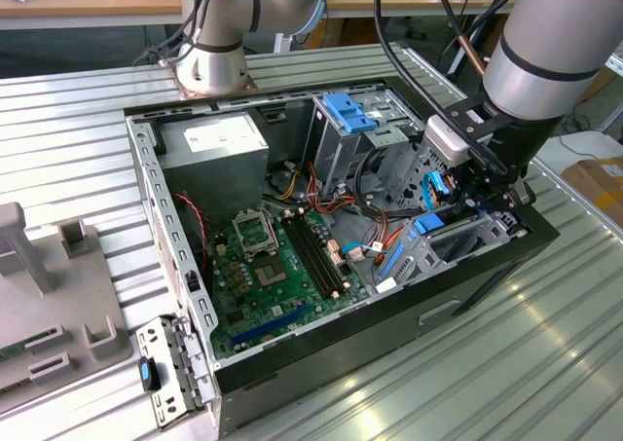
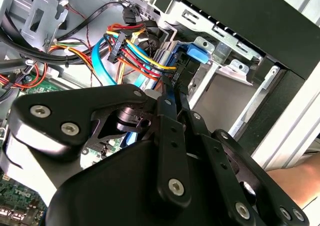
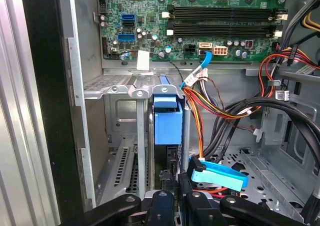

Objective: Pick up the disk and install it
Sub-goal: 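Insert the first disk wire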

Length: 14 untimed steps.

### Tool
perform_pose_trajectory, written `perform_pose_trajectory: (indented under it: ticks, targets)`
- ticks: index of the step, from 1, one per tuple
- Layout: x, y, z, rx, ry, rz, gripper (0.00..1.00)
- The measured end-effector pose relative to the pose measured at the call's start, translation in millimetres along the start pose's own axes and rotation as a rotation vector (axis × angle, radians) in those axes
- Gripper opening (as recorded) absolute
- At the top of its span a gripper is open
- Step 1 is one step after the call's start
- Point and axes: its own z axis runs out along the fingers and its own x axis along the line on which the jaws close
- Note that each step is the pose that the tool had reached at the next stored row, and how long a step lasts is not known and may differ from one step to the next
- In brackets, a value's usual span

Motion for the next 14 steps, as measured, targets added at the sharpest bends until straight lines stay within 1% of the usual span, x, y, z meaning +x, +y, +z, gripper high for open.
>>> perform_pose_trajectory:
  ticks: [2,3,4,9,10,11,12,14]
  targets:
    - [0.0,-0.2,-0.7,0.0000,-0.0001,0.000,0.16]
    - [-0.1,-0.3,-0.7,0.0002,0.0016,0.000,0.16]
    - [-0.1,-0.3,-0.9,0.0002,0.0087,-0.002,0.16]
    - [-2.4,-0.1,-0.4,0.0003,0.0094,-0.003,0.16]
    - [-2.6,0.0,-0.4,0.0004,0.0138,-0.004,0.16]
    - [-2.7,0.0,-0.3,0.0005,0.0203,-0.006,0.16]
    - [-2.8,0.0,-0.3,0.0005,0.0224,-0.006,0.16]
    - [-3.0,0.0,-0.3,0.0006,0.0231,-0.006,0.16]
